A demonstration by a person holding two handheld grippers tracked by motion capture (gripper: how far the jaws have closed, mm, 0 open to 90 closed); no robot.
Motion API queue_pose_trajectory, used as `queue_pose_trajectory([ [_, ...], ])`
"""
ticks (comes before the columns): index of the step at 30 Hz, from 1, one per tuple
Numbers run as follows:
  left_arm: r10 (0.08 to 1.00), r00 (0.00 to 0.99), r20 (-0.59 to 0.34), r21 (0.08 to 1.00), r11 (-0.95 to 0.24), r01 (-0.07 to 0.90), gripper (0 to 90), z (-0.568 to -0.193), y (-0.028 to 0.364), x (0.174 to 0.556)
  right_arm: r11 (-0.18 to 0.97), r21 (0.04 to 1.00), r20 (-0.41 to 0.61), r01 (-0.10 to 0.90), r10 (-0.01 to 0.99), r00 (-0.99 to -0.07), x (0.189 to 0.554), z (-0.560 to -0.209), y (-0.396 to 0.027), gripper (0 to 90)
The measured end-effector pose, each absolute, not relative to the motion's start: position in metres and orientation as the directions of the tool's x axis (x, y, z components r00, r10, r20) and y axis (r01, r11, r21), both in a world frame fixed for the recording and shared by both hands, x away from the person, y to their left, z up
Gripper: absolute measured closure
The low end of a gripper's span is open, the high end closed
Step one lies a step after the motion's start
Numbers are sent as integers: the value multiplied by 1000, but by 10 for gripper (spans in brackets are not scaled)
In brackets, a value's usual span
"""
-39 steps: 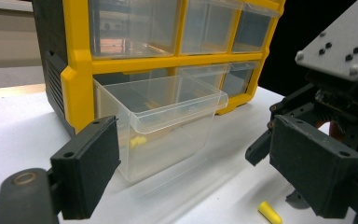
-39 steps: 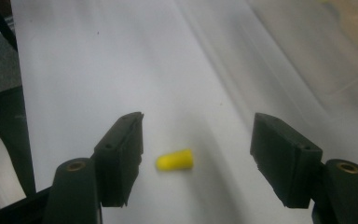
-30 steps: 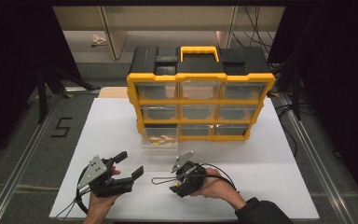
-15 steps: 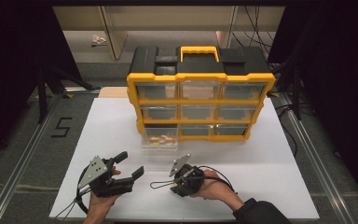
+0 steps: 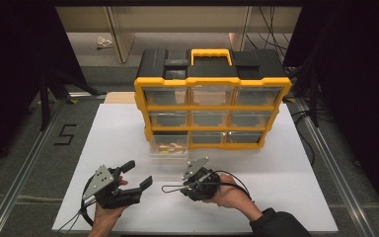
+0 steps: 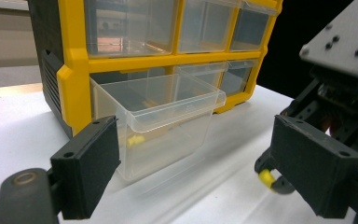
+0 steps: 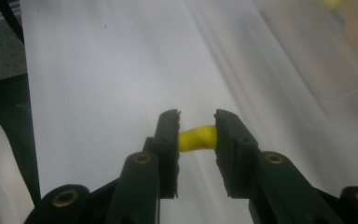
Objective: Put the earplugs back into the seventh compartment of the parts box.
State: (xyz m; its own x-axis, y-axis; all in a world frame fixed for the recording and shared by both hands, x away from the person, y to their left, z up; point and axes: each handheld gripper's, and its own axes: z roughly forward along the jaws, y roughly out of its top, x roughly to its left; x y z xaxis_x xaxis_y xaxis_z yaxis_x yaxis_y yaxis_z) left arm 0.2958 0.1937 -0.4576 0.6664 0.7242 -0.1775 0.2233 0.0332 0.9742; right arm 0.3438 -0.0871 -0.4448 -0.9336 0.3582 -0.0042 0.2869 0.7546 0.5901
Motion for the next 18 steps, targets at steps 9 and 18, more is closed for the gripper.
queue_pose_trajectory([
  [9,722,666,-185,973,39,228,156,-458,194,296,691,668,-25,277,393,-919,352,-417,-97,713],
  [18,719,667,-192,972,46,230,156,-458,194,296,641,715,-35,277,429,-903,361,-395,-100,711],
])
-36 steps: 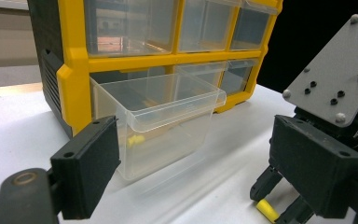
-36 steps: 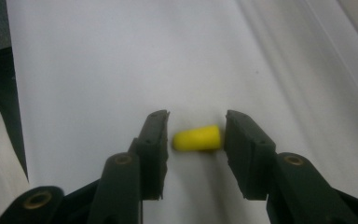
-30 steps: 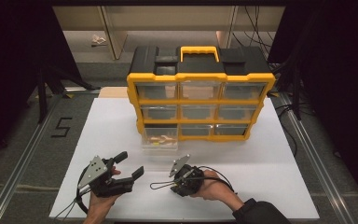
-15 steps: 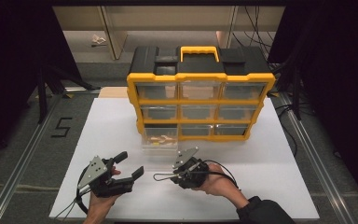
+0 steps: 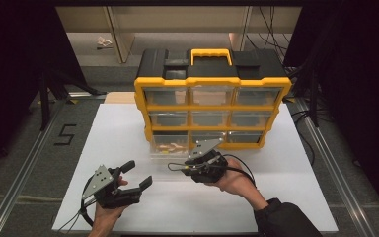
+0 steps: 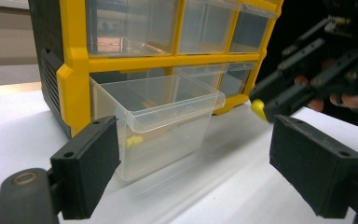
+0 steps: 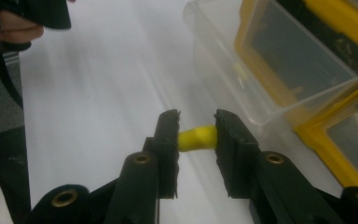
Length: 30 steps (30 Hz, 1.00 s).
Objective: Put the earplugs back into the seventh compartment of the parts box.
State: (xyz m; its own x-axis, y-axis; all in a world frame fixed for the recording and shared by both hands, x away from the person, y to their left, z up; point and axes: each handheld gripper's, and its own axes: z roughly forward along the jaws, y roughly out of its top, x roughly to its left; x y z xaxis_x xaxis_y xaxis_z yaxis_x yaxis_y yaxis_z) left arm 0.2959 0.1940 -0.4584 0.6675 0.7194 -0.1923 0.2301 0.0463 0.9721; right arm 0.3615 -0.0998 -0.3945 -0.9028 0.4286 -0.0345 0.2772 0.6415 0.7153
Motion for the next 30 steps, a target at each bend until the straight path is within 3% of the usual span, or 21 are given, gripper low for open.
queue_pose_trajectory([
  [30,718,669,-191,973,47,228,156,-458,194,296,561,771,-37,302,513,-858,411,-367,-76,698],
])
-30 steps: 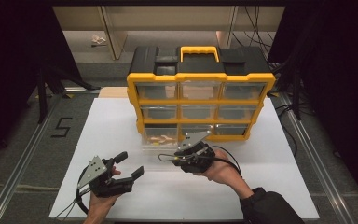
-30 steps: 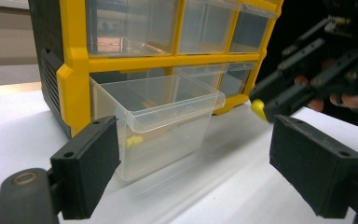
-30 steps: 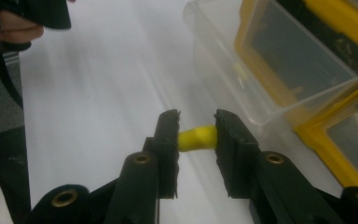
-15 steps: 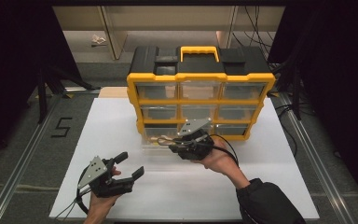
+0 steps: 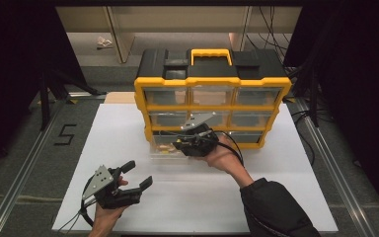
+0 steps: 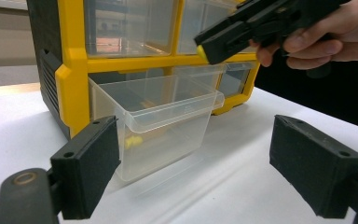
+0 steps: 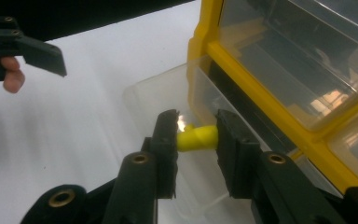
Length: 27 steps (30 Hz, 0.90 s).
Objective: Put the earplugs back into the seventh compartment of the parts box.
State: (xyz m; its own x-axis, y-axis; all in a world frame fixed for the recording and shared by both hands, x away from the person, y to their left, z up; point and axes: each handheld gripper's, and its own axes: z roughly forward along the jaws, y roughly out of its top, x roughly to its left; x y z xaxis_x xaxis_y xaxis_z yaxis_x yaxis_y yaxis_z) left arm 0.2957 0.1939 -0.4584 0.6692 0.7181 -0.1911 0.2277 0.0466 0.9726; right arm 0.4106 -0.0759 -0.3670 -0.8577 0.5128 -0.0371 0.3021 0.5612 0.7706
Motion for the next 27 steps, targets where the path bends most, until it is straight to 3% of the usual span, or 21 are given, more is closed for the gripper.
queue_pose_trajectory([
  [7,718,669,-192,972,46,229,156,-458,194,296,567,760,-43,319,533,-845,421,-372,-65,671],
  [12,719,668,-193,972,47,230,156,-459,194,296,551,764,-33,336,553,-833,426,-371,-63,544],
  [16,719,668,-193,972,46,231,155,-459,194,296,531,777,-25,339,563,-826,426,-368,-65,497],
  [27,716,670,-193,971,44,234,156,-459,194,296,501,806,-28,315,564,-826,417,-365,-73,441],
])
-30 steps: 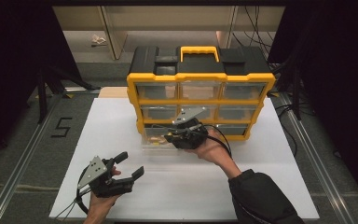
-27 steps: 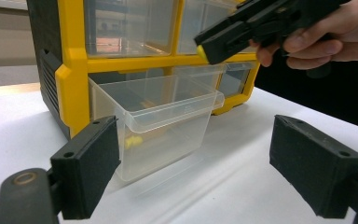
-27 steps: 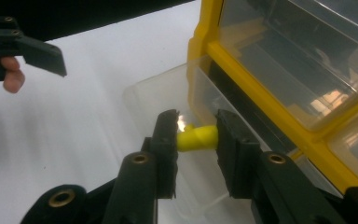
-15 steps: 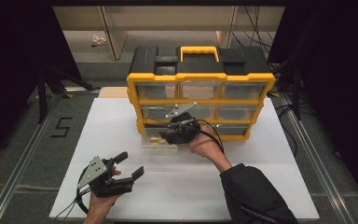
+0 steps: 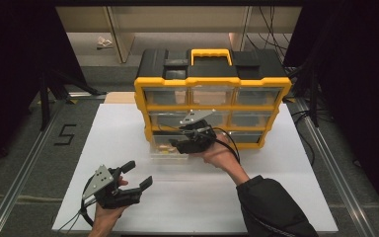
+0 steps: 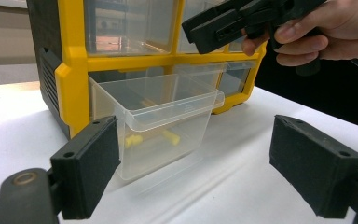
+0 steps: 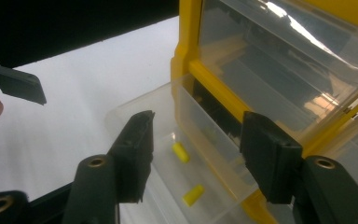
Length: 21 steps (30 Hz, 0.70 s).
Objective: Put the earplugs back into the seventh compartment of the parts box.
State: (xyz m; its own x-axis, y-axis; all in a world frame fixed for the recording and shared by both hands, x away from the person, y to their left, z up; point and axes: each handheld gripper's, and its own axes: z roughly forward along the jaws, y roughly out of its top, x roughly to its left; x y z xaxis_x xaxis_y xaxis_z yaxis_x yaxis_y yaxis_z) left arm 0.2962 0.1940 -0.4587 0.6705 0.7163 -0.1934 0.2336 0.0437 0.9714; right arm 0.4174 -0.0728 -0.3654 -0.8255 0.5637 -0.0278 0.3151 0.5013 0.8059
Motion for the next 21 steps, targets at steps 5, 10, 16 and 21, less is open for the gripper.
queue_pose_trajectory([
  [5,715,671,-193,971,42,235,155,-459,194,296,480,825,-29,298,563,-826,410,-363,-76,410],
  [10,715,672,-193,971,42,235,156,-459,194,296,460,843,-35,278,563,-826,403,-361,-80,396],
  [16,712,675,-192,971,39,235,156,-459,193,296,436,859,-30,267,564,-825,395,-360,-88,389],
  [21,710,678,-190,971,37,234,156,-459,193,296,424,868,-32,257,566,-824,391,-358,-92,385],
])
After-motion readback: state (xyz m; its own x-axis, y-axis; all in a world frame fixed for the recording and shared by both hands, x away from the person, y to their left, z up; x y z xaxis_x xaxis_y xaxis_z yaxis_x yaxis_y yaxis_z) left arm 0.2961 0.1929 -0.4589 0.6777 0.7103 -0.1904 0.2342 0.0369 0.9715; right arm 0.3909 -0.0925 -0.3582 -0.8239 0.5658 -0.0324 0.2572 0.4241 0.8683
